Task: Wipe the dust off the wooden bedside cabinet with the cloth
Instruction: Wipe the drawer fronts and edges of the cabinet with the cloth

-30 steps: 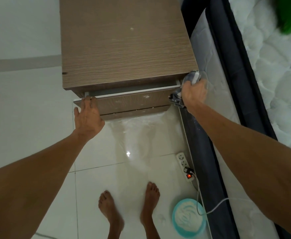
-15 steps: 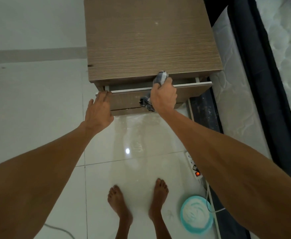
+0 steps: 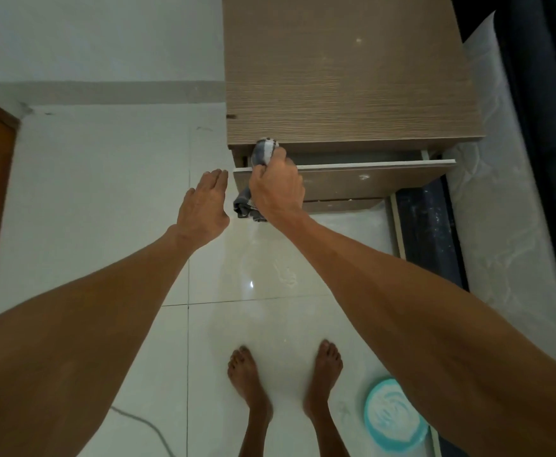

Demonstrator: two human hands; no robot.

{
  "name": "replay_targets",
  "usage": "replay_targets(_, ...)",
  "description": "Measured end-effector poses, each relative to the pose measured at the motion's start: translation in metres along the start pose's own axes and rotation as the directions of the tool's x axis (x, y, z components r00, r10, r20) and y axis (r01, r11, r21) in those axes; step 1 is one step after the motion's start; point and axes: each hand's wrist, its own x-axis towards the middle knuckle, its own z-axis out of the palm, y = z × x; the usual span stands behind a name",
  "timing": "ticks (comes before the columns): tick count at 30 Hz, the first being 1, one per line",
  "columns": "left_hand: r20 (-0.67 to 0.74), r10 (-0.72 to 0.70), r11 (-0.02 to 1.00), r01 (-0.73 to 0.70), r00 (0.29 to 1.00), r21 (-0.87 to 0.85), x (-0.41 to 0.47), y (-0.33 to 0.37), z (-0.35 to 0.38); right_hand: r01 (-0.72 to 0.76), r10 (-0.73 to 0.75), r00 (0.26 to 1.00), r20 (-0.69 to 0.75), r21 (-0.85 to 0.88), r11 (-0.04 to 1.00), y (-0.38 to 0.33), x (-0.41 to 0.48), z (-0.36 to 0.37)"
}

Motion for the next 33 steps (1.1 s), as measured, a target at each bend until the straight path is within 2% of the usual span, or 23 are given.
replay_targets(4, 0.027, -0.034, 0.999, 0.034, 0.999, 0.009, -0.002, -0.012, -0.004, 0.098, -0.092, 0.992, 0.088, -0.072, 0.993, -0.016, -0.003, 0.014)
replay_targets(9, -0.02, -0.002, 1.0, 0.003, 1.0, 0.02, -0.002, -0.02, -0.014, 0.327, -0.282, 0.925, 0.254, -0.16, 0.931, -0.019, -0.001, 0.009)
replay_targets(12, -0.035, 0.009, 1.0, -0.008, 0.999, 0.009, 0.0, -0.017, -0.016, 0.376, -0.326, 0.906, 0.269, -0.16, 0.913, -0.002, -0.011, -0.003)
replay_targets(15, -0.066, -0.001, 0.998, -0.003, 0.998, -0.063, 0.006, 0.0, -0.013, 0.382, -0.312, 0.897, 0.313, -0.197, 0.903, 0.032, -0.022, -0.015)
replay_targets(17, -0.108, -0.082, 0.988, 0.066, 0.991, -0.14, 0.012, 0.019, -0.01, 0.354, -0.274, 0.906, 0.323, -0.22, 0.909, 0.06, -0.026, -0.021)
replay_targets(18, -0.135, -0.168, 0.97, 0.14, 0.977, -0.201, 0.016, 0.028, -0.009, 0.338, -0.256, 0.912, 0.321, -0.231, 0.913, 0.073, -0.028, -0.024)
replay_targets(20, -0.173, -0.366, 0.894, 0.294, 0.914, -0.338, 0.026, 0.044, -0.006, 0.306, -0.222, 0.922, 0.318, -0.245, 0.92, 0.097, -0.029, -0.027)
replay_targets(22, -0.198, -0.471, 0.838, 0.366, 0.86, -0.403, 0.035, 0.051, -0.001, 0.275, -0.187, 0.929, 0.318, -0.26, 0.926, 0.115, -0.029, -0.03)
replay_targets(31, -0.261, -0.622, 0.746, 0.456, 0.738, -0.486, 0.057, 0.065, 0.0, 0.258, -0.187, 0.939, 0.29, -0.231, 0.938, 0.163, -0.016, -0.049)
replay_targets(33, -0.266, -0.631, 0.737, 0.455, 0.729, -0.501, 0.059, 0.071, 0.0, 0.275, -0.211, 0.939, 0.273, -0.224, 0.935, 0.169, -0.012, -0.05)
